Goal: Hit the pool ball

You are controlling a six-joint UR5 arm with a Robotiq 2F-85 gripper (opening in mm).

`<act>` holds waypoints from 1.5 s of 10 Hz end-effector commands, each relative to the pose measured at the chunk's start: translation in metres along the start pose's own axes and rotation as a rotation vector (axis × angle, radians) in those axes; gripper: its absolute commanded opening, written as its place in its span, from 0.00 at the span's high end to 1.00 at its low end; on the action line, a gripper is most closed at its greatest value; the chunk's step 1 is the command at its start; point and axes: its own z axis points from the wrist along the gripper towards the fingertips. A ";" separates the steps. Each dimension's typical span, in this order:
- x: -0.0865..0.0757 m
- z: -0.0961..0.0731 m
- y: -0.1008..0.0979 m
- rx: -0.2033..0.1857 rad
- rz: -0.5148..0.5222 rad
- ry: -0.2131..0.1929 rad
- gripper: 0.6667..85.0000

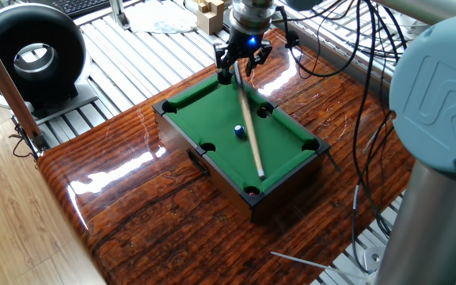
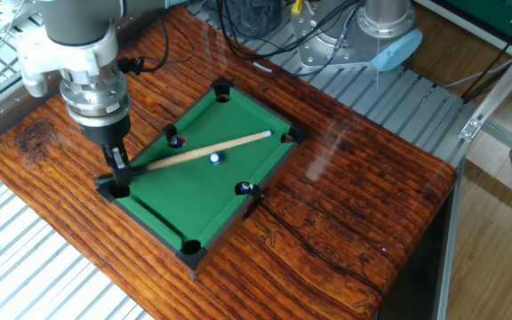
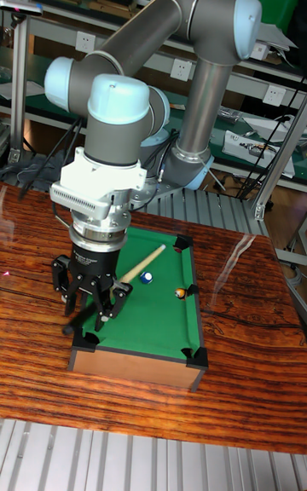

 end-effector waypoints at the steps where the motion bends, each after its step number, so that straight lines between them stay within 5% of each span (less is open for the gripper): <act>1: 0.005 0.004 0.001 0.005 0.050 0.030 0.87; 2: 0.006 0.005 0.001 0.012 0.062 0.042 0.99; 6: 0.006 -0.038 -0.010 -0.041 0.044 0.133 0.99; 12: 0.017 -0.057 0.001 -0.107 0.043 0.195 0.99; 15: 0.028 -0.058 -0.005 -0.089 0.013 0.245 0.99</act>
